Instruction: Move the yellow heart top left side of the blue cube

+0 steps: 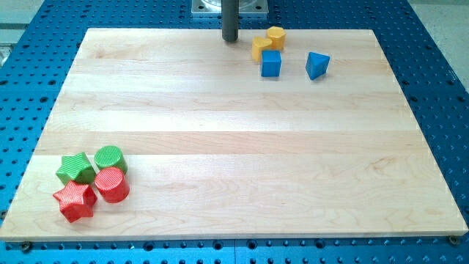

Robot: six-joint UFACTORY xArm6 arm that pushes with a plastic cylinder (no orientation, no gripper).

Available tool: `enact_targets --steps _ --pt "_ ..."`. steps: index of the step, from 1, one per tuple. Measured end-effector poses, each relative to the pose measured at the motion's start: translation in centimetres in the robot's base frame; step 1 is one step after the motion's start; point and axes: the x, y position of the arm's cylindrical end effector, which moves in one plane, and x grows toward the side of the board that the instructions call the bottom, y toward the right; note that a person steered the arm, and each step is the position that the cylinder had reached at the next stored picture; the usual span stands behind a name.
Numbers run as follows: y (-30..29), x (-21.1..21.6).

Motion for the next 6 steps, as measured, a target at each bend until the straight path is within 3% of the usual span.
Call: enact_targets --steps 1,2,4,6 --pt "4.9 0.6" --pt "5.7 1.5" --pt "5.6 10.0" --pt "5.6 10.2"
